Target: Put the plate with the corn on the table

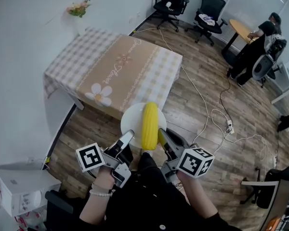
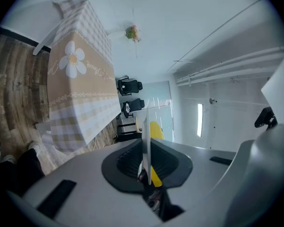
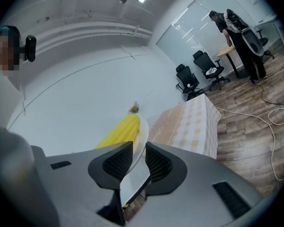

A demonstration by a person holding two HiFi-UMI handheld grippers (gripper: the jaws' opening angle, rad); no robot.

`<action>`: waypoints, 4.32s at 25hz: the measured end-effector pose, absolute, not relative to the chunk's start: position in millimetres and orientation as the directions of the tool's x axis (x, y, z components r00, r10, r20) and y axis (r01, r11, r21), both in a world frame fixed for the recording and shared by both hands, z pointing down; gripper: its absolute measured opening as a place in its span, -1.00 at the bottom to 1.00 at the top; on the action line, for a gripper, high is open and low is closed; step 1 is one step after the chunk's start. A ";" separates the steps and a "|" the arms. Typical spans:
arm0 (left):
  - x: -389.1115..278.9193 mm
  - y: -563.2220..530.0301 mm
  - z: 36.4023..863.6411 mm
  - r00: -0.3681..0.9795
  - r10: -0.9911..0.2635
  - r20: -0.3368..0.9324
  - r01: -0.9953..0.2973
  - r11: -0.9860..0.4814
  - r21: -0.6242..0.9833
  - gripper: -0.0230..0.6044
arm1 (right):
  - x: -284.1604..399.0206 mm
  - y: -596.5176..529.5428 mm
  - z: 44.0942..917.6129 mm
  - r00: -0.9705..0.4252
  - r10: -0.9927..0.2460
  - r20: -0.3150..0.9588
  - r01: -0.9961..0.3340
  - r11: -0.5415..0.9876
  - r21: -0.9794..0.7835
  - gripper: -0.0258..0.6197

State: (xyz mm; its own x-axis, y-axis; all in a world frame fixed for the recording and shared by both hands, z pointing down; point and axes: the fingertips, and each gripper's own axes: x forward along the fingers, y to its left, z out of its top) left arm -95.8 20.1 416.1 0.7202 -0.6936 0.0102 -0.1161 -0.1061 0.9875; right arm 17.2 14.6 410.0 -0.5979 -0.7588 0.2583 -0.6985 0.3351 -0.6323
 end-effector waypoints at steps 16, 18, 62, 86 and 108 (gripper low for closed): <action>-71.1 -72.3 424.0 0.692 -0.720 0.043 -0.153 -0.089 0.984 -0.81 | 41.4 -81.9 416.9 -0.629 -0.730 0.266 -0.682 0.355 -0.639 -0.58; -67.9 -80.2 425.2 0.688 -0.725 0.041 -0.152 -0.089 0.984 -0.81 | 44.4 -90.2 418.2 -0.634 -0.725 0.269 -0.681 0.359 -0.639 -0.58; -48.8 -234.1 527.5 0.652 -0.687 0.321 -0.414 0.033 0.910 -0.83 | 64.2 -244.8 518.8 -0.672 -0.589 0.450 -0.703 0.315 -0.637 -0.63; -57.9 -292.1 608.0 0.711 -0.529 0.463 -0.545 0.002 0.838 -0.81 | 53.0 -288.7 605.2 -0.574 -0.549 0.607 -0.791 0.182 -0.584 -0.58; -54.3 -306.1 649.8 0.681 -0.412 0.606 -0.666 -0.005 0.746 -0.72 | 59.2 -301.6 653.7 -0.475 -0.462 0.749 -0.873 0.144 -0.465 -0.54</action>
